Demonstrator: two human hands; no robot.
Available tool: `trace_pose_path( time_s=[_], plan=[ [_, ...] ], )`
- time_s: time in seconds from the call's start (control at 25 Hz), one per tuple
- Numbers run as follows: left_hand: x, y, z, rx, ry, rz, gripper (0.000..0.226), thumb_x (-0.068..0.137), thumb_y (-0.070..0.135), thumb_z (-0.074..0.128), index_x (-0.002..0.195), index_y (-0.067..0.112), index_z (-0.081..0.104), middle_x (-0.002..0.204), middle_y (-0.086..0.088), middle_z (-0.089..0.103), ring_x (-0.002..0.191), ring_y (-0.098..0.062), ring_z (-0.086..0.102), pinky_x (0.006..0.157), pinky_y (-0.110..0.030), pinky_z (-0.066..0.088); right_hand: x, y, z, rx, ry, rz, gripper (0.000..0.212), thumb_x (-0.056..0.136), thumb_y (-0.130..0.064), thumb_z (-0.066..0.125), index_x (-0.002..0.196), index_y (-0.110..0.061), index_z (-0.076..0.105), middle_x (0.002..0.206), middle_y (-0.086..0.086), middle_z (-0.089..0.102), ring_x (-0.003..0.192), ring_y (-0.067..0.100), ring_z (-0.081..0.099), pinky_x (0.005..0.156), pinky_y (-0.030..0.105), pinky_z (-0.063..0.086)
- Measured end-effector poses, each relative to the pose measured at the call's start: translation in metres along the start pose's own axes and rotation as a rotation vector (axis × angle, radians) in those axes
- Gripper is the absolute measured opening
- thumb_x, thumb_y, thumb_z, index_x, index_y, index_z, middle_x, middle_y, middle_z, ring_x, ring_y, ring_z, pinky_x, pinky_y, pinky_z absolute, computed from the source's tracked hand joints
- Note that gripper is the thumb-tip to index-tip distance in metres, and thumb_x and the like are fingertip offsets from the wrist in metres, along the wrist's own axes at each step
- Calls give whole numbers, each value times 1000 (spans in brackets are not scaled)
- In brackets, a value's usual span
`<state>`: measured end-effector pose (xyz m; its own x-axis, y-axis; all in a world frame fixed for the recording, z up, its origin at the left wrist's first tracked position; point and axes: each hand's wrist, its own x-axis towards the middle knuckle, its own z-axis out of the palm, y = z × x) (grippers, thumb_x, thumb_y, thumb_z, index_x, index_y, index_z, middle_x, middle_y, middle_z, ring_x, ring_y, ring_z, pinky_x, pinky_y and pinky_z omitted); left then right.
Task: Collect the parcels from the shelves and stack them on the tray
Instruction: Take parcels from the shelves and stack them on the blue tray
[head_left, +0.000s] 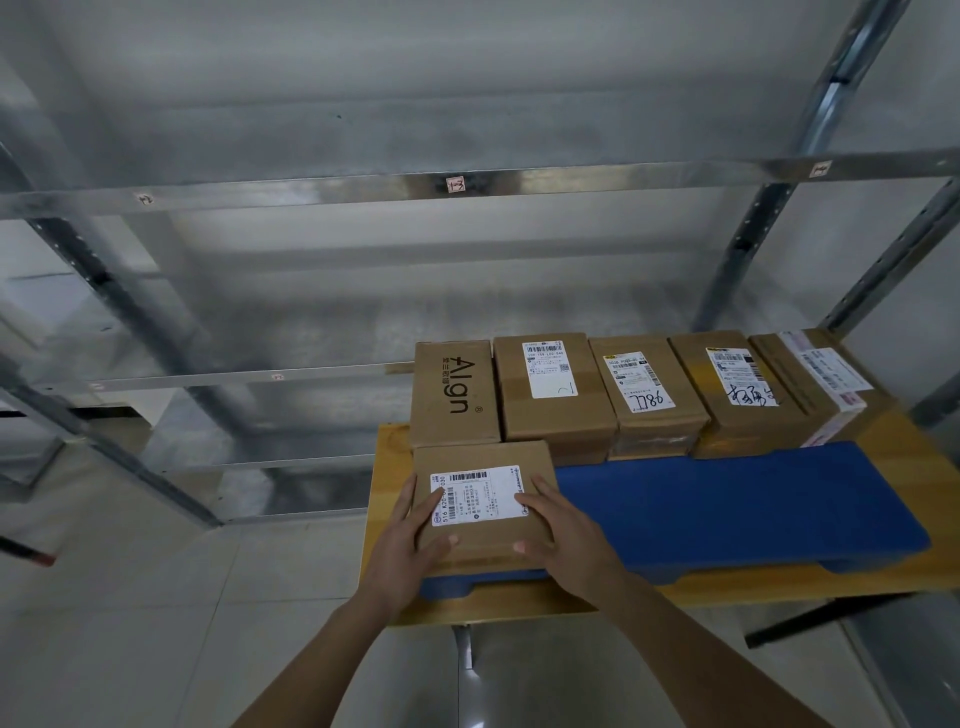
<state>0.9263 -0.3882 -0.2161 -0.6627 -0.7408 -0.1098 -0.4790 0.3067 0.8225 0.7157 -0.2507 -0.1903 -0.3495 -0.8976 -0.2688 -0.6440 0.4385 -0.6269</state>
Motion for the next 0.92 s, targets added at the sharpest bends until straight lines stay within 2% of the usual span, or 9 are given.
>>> trace_pose_path(
  time_s=[0.2, 0.36, 0.52, 0.6, 0.76, 0.92],
  plan=[
    [1, -1, -1, -42, -13, -3, 60, 90, 43, 65, 132, 63, 28, 159, 29, 1, 137, 0, 28, 96, -13, 42, -1, 0, 4, 11, 18, -10, 66, 93, -41, 66, 152, -33, 36, 165, -15, 11, 147, 13, 26, 119, 37, 28],
    [1, 0, 0, -44, -23, -3, 62, 91, 41, 65, 133, 62, 25, 159, 28, 1, 136, 1, 28, 86, -3, 42, -1, -1, 4, 6, 24, -3, 66, 94, -39, 66, 151, -33, 36, 165, -15, 11, 147, 13, 26, 119, 37, 28],
    [1, 3, 0, -17, -34, -16, 62, 91, 40, 65, 136, 59, 25, 160, 25, 0, 137, -2, 29, 82, -1, 42, -1, -2, 6, -2, 21, 7, 67, 94, -39, 65, 152, -34, 33, 165, -16, 9, 148, 13, 24, 120, 40, 28],
    [0, 7, -3, 41, -31, -25, 63, 92, 41, 64, 141, 51, 27, 160, 24, 0, 136, -2, 31, 84, -2, 39, -2, -3, 5, -17, 8, 12, 68, 95, -40, 63, 154, -34, 29, 166, -16, 6, 149, 13, 22, 121, 40, 27],
    [-3, 24, -17, 154, 15, -17, 64, 91, 49, 61, 148, 36, 35, 163, 18, 4, 140, -8, 33, 102, -18, 36, -10, -10, -2, -65, -16, 11, 72, 96, -44, 60, 156, -36, 22, 166, -15, 4, 149, 13, 18, 120, 39, 24],
    [-12, 46, -39, 270, 13, 41, 64, 90, 60, 55, 147, 48, 29, 162, 21, 3, 142, -10, 31, 109, -35, 40, -30, -24, -25, -121, 26, -15, 66, 97, -44, 58, 154, -38, 25, 166, -13, 8, 148, 15, 21, 119, 38, 28]
  ],
)
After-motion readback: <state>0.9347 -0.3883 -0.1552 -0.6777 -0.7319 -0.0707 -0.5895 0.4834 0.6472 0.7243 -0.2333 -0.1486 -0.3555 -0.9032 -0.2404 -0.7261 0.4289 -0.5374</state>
